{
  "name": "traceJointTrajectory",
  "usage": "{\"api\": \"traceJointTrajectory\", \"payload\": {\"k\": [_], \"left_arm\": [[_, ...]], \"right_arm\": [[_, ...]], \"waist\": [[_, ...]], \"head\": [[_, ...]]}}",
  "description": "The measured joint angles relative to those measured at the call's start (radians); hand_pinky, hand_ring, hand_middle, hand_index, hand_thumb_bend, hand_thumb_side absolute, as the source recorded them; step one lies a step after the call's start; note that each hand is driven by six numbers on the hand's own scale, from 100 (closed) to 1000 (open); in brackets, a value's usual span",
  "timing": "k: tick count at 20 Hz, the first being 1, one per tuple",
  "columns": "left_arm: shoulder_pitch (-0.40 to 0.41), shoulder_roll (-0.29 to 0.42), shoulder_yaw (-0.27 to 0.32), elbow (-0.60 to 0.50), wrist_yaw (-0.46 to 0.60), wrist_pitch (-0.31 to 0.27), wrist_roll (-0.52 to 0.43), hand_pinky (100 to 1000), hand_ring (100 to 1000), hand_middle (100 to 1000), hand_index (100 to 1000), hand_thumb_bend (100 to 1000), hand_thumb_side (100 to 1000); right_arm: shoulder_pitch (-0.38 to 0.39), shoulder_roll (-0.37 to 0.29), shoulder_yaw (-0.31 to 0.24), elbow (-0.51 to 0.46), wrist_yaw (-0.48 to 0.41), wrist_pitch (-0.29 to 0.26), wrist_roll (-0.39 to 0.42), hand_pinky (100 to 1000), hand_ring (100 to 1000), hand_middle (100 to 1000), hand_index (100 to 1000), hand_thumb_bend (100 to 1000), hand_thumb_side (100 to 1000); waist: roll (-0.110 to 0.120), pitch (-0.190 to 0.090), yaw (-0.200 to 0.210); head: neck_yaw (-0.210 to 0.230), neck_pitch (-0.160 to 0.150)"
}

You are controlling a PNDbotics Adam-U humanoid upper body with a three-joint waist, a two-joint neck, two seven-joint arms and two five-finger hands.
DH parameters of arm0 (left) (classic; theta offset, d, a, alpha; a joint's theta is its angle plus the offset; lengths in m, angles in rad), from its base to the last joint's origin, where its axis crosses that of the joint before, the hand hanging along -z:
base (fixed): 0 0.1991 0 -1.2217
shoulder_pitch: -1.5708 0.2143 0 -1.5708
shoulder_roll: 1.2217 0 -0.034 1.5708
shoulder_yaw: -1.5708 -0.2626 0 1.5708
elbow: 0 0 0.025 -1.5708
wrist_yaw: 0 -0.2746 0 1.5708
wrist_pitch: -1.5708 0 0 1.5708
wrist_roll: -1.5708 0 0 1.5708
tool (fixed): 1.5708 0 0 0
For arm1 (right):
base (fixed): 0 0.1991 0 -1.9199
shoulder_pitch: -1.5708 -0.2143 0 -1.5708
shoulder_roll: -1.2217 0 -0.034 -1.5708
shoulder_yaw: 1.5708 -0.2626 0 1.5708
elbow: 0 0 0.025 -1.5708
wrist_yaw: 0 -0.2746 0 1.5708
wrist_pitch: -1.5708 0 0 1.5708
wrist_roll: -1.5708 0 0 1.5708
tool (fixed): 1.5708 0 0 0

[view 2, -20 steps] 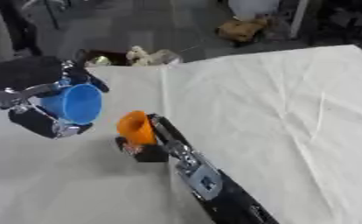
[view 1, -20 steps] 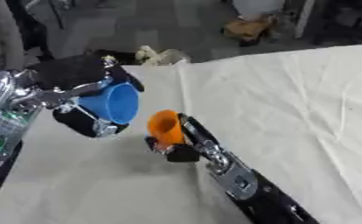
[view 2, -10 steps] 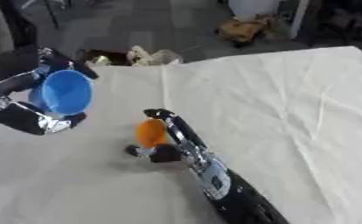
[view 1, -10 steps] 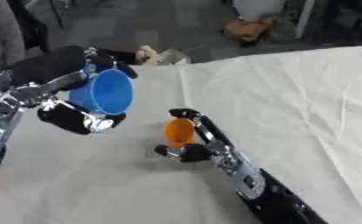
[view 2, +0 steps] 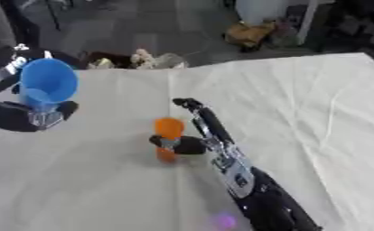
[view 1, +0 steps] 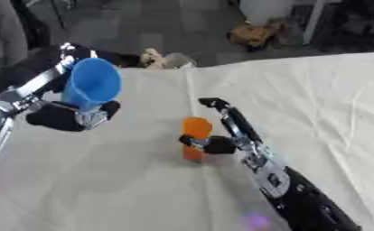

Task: Pour the contents of one cup into another cup.

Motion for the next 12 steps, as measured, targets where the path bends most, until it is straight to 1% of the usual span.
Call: {"api": "traceJointTrajectory", "payload": {"k": [2, 5, 6, 7, 10, 12], "left_arm": [[0.010, -0.015, 0.005, 0.044, 0.056, 0.010, 0.060, 100, 446, 428, 850, 100, 272], [0.017, -0.037, 0.008, 0.126, 0.125, 0.009, 0.138, 100, 455, 440, 854, 100, 288], [0.018, -0.044, 0.008, 0.155, 0.141, 0.005, 0.157, 100, 457, 443, 855, 100, 292], [0.019, -0.050, 0.008, 0.181, 0.153, -0.001, 0.173, 100, 460, 446, 856, 100, 298], [0.019, -0.067, 0.007, 0.251, 0.168, -0.024, 0.205, 100, 482, 460, 861, 100, 315], [0.018, -0.080, 0.002, 0.292, 0.169, -0.041, 0.218, 130, 507, 476, 866, 100, 333]], "right_arm": [[0.010, -0.022, -0.015, -0.043, -0.031, 0.002, -0.011, 988, 862, 814, 898, 668, 580], [0.027, -0.049, -0.036, -0.113, -0.087, 0.005, -0.025, 983, 855, 807, 893, 657, 602], [0.032, -0.056, -0.041, -0.135, -0.105, 0.006, -0.030, 982, 853, 807, 893, 626, 645], [0.037, -0.063, -0.045, -0.155, -0.123, 0.007, -0.034, 982, 852, 805, 892, 652, 609], [0.047, -0.073, -0.053, -0.211, -0.158, 0.012, -0.045, 977, 846, 799, 890, 632, 617], [0.053, -0.080, -0.055, -0.243, -0.173, 0.015, -0.050, 976, 842, 795, 888, 616, 621]], "waist": [[-0.005, 0.000, -0.008], [-0.011, 0.000, -0.022], [-0.011, 0.000, -0.025], [-0.013, 0.001, -0.028], [-0.016, 0.007, -0.036], [-0.016, 0.010, -0.045]], "head": [[0.006, 0.003], [0.013, 0.003], [0.016, 0.004], [0.017, 0.004], [0.019, 0.004], [0.021, 0.004]]}}
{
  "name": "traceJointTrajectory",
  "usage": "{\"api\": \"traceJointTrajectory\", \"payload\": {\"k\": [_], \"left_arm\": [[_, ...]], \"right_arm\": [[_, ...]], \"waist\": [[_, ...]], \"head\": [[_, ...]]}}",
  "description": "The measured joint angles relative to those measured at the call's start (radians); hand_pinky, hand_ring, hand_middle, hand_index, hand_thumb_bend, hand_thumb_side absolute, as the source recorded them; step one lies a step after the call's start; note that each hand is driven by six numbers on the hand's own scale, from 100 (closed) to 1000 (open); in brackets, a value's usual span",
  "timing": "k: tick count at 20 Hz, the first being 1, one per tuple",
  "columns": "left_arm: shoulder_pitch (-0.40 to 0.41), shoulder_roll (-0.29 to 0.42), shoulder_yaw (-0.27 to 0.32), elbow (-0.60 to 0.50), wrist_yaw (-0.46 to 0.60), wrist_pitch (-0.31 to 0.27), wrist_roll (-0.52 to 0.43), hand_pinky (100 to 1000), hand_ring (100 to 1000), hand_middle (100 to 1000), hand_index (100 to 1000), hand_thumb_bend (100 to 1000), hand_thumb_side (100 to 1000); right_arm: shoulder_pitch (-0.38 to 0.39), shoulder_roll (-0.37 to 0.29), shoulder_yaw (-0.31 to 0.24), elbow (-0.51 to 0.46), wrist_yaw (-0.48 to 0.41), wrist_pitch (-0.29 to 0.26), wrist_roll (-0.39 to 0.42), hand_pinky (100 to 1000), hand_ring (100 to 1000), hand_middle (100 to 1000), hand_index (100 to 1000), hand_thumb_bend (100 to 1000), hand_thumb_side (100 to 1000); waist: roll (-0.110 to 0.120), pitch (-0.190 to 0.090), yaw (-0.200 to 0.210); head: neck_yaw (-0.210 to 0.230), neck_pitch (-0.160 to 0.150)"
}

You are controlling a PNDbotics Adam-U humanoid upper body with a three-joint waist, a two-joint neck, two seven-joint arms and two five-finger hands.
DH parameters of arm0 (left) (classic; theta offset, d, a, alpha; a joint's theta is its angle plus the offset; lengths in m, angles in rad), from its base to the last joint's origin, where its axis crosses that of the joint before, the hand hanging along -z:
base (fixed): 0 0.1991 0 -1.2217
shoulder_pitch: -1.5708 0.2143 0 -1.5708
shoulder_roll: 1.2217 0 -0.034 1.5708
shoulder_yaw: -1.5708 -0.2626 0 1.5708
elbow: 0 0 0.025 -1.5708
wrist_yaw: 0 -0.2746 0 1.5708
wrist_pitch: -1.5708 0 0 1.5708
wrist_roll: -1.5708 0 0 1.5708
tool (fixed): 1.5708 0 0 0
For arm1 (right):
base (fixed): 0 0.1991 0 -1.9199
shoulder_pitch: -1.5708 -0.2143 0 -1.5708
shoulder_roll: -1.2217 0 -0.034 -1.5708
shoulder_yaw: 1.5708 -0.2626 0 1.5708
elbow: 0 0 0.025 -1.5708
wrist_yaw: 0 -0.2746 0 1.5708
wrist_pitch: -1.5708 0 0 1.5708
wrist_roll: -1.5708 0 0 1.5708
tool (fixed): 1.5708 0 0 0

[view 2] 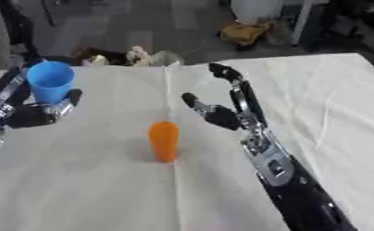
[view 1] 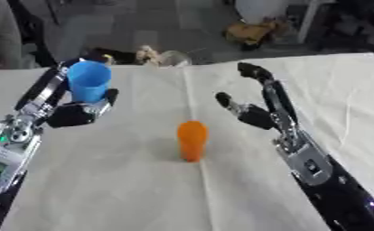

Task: Pour the contents of one cup into another cup.

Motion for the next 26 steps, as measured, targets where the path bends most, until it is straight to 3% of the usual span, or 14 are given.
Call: {"api": "traceJointTrajectory", "payload": {"k": [1, 6, 11, 12, 13, 14, 15, 16, 21, 26], "left_arm": [[-0.001, -0.006, -0.004, 0.019, -0.001, -0.009, 0.003, 142, 517, 481, 867, 100, 338], [-0.011, -0.041, -0.031, 0.112, -0.026, -0.062, 0.002, 342, 728, 592, 890, 390, 467], [-0.019, -0.071, -0.067, 0.179, -0.109, -0.123, 0.005, 449, 886, 743, 927, 519, 535], [-0.019, -0.071, -0.074, 0.188, -0.138, -0.134, 0.007, 564, 969, 821, 954, 621, 574], [-0.019, -0.072, -0.081, 0.194, -0.172, -0.144, 0.009, 616, 1000, 853, 965, 682, 596], [-0.019, -0.072, -0.086, 0.199, -0.212, -0.153, 0.011, 736, 1000, 926, 982, 850, 646], [-0.018, -0.072, -0.092, 0.202, -0.258, -0.159, 0.014, 770, 1000, 947, 987, 930, 682], [-0.015, -0.072, -0.096, 0.203, -0.309, -0.164, 0.016, 824, 1000, 983, 997, 1000, 777], [0.024, -0.070, -0.094, 0.178, -0.510, -0.187, 0.060, 848, 1000, 1000, 1000, 1000, 867], [0.085, -0.043, -0.038, 0.055, -0.481, -0.174, 0.132, 799, 1000, 1000, 1000, 1000, 899]], "right_arm": [[0.000, -0.001, -0.001, -0.016, -0.006, 0.001, -0.002, 976, 841, 795, 888, 615, 622], [0.007, -0.006, -0.006, -0.081, -0.020, 0.009, -0.010, 975, 835, 793, 887, 601, 622], [0.008, -0.008, -0.011, -0.127, -0.026, 0.015, -0.016, 974, 828, 790, 887, 593, 621], [0.008, -0.009, -0.012, -0.133, -0.026, 0.017, -0.018, 974, 826, 789, 887, 593, 622], [0.008, -0.009, -0.014, -0.139, -0.026, 0.018, -0.019, 974, 826, 789, 886, 593, 622], [0.008, -0.009, -0.016, -0.143, -0.027, 0.019, -0.020, 974, 825, 789, 886, 591, 622], [0.008, -0.009, -0.017, -0.144, -0.028, 0.021, -0.022, 974, 825, 788, 886, 590, 623], [0.009, -0.010, -0.017, -0.145, -0.029, 0.021, -0.023, 974, 824, 788, 886, 590, 623], [0.016, -0.014, -0.023, -0.149, -0.034, 0.023, -0.025, 973, 822, 786, 885, 587, 626], [0.026, -0.016, -0.026, -0.149, -0.034, 0.023, -0.025, 969, 820, 785, 885, 586, 629]], "waist": [[0.000, 0.002, -0.004], [-0.005, 0.009, -0.015], [-0.007, 0.013, -0.025], [-0.007, 0.014, -0.026], [-0.008, 0.014, -0.026], [-0.009, 0.014, -0.026], [-0.009, 0.014, -0.026], [-0.009, 0.014, -0.026], [-0.009, 0.013, -0.018], [-0.008, 0.008, -0.003]], "head": [[0.001, 0.000], [0.003, 0.000], [0.004, 0.000], [0.004, 0.000], [0.004, 0.000], [0.004, 0.000], [0.004, 0.000], [0.004, 0.001], [0.004, 0.005], [0.001, 0.009]]}}
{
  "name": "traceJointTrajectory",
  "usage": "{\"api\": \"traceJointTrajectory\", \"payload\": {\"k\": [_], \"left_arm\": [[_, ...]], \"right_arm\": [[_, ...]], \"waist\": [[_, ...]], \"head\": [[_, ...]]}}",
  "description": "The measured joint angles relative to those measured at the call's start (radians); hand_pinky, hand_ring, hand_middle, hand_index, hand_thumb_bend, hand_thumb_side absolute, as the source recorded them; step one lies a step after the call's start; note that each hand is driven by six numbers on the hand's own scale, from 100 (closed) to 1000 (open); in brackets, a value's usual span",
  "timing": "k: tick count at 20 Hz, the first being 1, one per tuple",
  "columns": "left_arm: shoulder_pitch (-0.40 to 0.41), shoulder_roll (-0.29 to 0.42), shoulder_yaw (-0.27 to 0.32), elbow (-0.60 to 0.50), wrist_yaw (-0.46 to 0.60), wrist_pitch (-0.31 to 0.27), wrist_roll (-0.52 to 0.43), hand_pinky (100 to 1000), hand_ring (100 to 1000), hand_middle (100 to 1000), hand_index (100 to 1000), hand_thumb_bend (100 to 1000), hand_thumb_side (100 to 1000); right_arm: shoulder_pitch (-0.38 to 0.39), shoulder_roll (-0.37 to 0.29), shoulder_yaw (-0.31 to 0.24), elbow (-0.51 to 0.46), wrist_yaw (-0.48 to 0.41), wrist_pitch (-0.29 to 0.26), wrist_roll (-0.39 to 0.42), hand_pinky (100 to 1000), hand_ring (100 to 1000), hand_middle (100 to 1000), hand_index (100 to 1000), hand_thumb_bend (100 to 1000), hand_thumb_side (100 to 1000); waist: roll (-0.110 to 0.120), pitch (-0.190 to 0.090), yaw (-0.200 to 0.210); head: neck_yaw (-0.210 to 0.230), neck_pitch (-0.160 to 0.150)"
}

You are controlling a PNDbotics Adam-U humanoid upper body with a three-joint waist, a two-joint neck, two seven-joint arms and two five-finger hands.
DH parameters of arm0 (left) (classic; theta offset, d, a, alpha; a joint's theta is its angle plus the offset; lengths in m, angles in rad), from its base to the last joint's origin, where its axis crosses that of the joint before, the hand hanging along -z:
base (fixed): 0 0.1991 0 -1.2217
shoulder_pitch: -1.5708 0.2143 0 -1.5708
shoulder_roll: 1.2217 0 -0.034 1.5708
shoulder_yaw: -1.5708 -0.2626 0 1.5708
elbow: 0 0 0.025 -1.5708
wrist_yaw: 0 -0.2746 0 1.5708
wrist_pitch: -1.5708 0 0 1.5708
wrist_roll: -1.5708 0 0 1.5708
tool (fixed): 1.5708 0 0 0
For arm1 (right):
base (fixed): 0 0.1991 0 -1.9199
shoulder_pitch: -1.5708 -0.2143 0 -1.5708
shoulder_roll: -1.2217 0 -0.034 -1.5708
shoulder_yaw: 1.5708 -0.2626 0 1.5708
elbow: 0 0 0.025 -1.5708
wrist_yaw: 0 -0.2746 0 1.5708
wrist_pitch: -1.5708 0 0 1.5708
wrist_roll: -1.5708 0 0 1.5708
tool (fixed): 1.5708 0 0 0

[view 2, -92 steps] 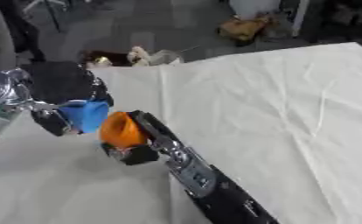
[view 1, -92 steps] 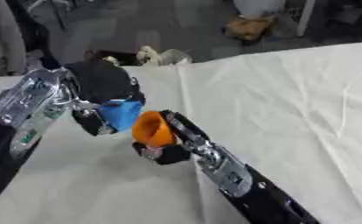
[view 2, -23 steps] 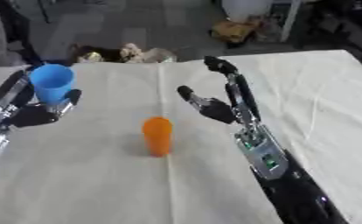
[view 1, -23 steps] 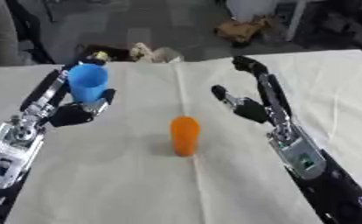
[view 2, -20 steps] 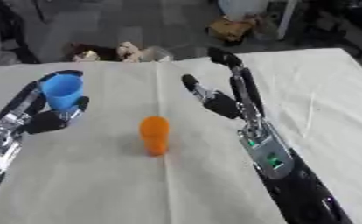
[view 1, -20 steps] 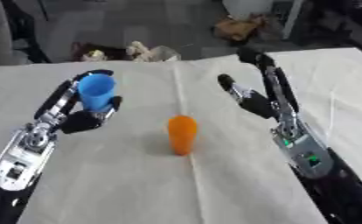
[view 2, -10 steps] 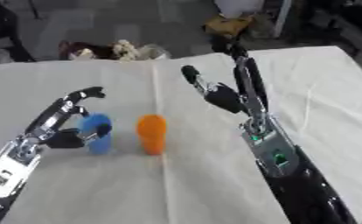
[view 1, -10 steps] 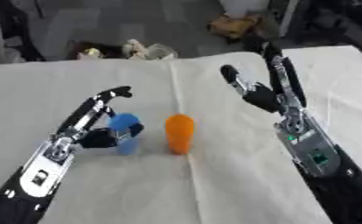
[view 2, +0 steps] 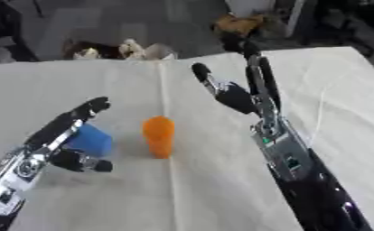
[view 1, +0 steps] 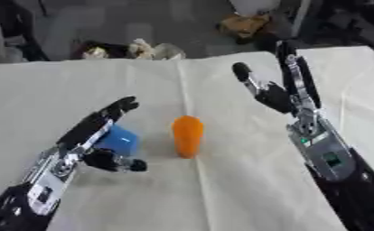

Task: Pour the contents of one cup into another cup.

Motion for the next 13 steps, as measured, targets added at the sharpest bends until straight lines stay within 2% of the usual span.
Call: {"api": "traceJointTrajectory", "payload": {"k": [3, 8, 13], "left_arm": [[0.040, 0.034, 0.031, -0.100, 0.107, 0.023, 0.000, 771, 1000, 1000, 1000, 1000, 915], [0.111, 0.080, 0.078, -0.231, 0.284, 0.082, -0.078, 742, 1000, 1000, 1000, 1000, 927], [0.163, 0.083, 0.103, -0.265, 0.353, 0.123, -0.141, 725, 1000, 1000, 1000, 1000, 929]], "right_arm": [[0.001, -0.001, -0.003, 0.000, -0.001, 0.000, 0.000, 960, 816, 783, 884, 584, 630], [0.010, -0.001, -0.003, 0.001, -0.010, -0.001, 0.001, 937, 813, 781, 884, 578, 632], [0.018, -0.001, -0.003, 0.005, -0.021, -0.004, 0.006, 915, 809, 778, 883, 566, 630]], "waist": [[0.002, 0.000, 0.006], [0.002, -0.001, 0.020], [0.003, -0.001, 0.022]], "head": [[-0.002, 0.001], [-0.002, 0.001], [0.004, 0.008]]}}
